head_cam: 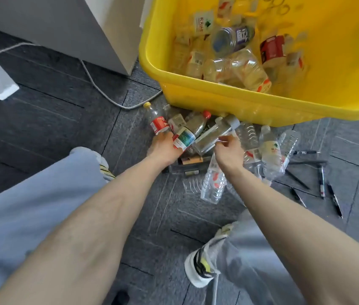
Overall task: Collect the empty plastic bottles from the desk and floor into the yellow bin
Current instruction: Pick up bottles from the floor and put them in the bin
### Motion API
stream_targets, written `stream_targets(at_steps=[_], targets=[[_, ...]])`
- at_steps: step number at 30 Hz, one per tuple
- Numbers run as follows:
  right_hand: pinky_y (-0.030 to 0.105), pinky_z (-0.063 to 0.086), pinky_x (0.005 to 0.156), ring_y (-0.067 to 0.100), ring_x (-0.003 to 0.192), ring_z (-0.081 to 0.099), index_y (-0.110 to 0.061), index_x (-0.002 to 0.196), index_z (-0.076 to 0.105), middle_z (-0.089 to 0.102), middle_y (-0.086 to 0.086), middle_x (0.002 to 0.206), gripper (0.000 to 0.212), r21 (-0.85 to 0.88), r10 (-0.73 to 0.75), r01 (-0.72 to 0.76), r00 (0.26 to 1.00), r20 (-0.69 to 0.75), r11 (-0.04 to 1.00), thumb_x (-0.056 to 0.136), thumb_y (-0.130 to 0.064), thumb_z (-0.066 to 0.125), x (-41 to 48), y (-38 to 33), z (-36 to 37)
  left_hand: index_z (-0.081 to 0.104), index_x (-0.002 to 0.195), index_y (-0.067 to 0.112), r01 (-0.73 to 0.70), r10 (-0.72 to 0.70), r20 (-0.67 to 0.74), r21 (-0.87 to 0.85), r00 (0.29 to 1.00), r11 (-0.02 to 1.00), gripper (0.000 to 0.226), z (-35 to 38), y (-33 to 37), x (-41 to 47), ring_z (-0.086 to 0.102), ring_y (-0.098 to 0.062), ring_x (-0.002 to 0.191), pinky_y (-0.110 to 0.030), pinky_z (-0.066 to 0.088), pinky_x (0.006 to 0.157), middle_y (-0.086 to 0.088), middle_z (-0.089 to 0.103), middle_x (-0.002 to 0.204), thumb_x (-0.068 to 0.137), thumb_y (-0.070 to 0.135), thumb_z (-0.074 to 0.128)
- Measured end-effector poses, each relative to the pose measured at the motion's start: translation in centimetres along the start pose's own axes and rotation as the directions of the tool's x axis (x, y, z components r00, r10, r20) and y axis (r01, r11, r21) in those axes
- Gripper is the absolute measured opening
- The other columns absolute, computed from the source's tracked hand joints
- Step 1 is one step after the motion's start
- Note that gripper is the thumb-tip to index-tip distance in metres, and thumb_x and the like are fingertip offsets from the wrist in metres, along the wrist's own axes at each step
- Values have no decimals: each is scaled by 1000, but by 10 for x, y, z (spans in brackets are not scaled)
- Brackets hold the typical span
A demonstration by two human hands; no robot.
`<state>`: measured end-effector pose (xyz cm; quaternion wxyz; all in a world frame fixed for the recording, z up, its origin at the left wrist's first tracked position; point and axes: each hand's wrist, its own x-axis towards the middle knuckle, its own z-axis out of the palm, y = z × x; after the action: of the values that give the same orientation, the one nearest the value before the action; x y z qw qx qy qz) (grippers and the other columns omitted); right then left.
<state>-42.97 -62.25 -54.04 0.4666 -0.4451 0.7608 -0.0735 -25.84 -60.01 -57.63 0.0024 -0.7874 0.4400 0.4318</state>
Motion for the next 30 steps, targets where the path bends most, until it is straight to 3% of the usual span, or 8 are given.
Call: stream_targets(at_steps=[3,7,14,17,20,25,30], targets=[[36,51,84,23,94,62,-18,129,52,62,4,115,39,25,-58,58,998,-11,998,90,-18,48,6,19,22,41,138,10,5,0,-54,91,999,996,73,23,3,35,51,-33,122,-48,47,97,-12,50,136,81,48,67],[33,45,82,22,99,57,-16,133,50,59,5,126,41,-75,-182,179,983,-23,981,92,-19,47,3,33,28,5,155,16,-37,34,39,70,999,997,98,44,-1,57,33,-37,140,-50,37,110,-14,27,156,83,40,68],[36,46,96,25,116,56,-16,133,52,56,7,133,40,-112,-161,161,987,8,981,94,-22,49,-10,53,31,6,154,20,20,-20,-3,-114,1000,993,110,47,-21,28,35,-33,137,-43,38,109,-11,19,155,72,31,78],[39,47,95,28,116,55,-16,131,53,56,9,133,38,-93,-108,103,993,-49,990,93,-24,50,-5,58,40,26,145,17,65,-69,-16,-185,997,981,92,35,-31,1,48,-35,121,-40,44,100,-10,31,132,71,34,77],[42,45,96,31,121,51,-15,135,50,53,12,135,45,-132,-65,47,988,-137,990,92,-29,51,0,50,55,35,138,15,95,-100,-3,-296,995,951,79,21,-48,-18,50,-30,115,-33,41,97,-8,32,127,74,33,77],[42,39,96,33,126,42,-14,144,33,38,14,141,59,-130,-17,-15,970,-242,991,91,-29,54,28,26,79,36,137,17,110,-142,-35,-459,989,882,72,8,-63,-30,47,-19,104,-30,38,94,-3,32,122,78,29,74],[53,33,106,40,137,33,-12,151,10,27,21,150,90,-15,191,-201,951,-245,979,87,-47,63,68,2,95,40,132,16,133,-172,-37,-491,984,861,70,9,-78,-26,52,-22,112,-39,47,99,-5,44,124,73,25,77]])
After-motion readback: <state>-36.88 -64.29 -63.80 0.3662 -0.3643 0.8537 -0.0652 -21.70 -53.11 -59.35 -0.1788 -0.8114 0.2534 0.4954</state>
